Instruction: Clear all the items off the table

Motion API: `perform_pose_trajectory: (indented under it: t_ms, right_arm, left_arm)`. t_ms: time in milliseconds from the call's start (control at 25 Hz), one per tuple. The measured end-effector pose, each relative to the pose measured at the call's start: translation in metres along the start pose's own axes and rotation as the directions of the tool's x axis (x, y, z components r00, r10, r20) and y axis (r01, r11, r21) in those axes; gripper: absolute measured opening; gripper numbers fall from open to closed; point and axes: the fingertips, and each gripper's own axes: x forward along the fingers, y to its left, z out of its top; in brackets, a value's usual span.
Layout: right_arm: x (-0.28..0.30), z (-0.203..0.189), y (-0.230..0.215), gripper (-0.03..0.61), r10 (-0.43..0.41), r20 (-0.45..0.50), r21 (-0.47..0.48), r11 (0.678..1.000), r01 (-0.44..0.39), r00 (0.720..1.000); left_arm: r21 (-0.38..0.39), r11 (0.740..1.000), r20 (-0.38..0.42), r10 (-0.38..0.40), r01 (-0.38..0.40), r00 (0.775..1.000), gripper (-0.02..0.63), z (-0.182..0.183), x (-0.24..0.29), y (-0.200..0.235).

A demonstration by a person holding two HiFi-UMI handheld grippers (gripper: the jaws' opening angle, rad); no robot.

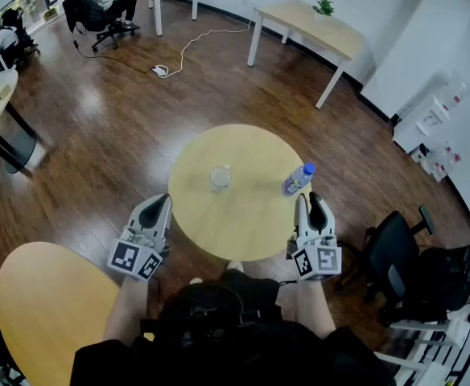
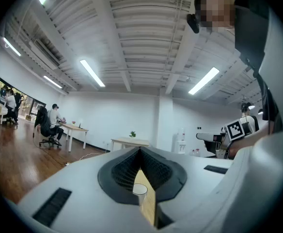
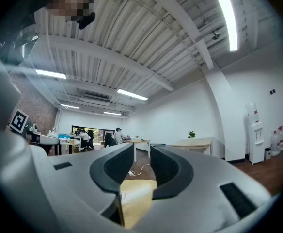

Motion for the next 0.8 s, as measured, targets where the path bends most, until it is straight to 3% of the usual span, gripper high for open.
perform_pose_trajectory:
  t_ms: [120, 280, 440, 600, 800]
  right_arm:
    - [0.012, -0.013, 0.000, 0.110, 0.017, -0.016, 0.000, 1.000, -0.017, 1.000]
    - [0.029, -0.034, -0.010, 0.110, 0.036, -0.050, 0.039, 0.999, -0.034, 0.998]
    - [0.039, -0.051, -0.007, 0.110, 0.081, -0.089, 0.062, 0.995, -0.076, 0.993]
    - [0.045, -0.073, -0.002, 0.112, 0.122, -0.126, 0.085, 0.990, -0.112, 0.985]
    - [0.060, -0.119, 0.000, 0.110, 0.176, -0.201, 0.123, 0.981, -0.153, 0.964]
  left_arm:
    - [-0.002, 1.000, -0.004, -0.017, 0.017, 1.000, 0.002, -0.010, 0.018, -0.002]
    - [-0.054, 0.998, -0.063, -0.012, 0.009, 0.998, 0.210, -0.040, 0.050, 0.001]
    - [-0.076, 0.997, -0.130, -0.007, -0.003, 0.992, 0.335, -0.071, 0.079, 0.000]
    - [-0.062, 0.998, -0.198, 0.012, -0.025, 0.980, 0.388, -0.103, 0.103, -0.001]
    - [-0.052, 0.998, -0.277, 0.004, -0.019, 0.961, 0.388, -0.151, 0.130, -0.006]
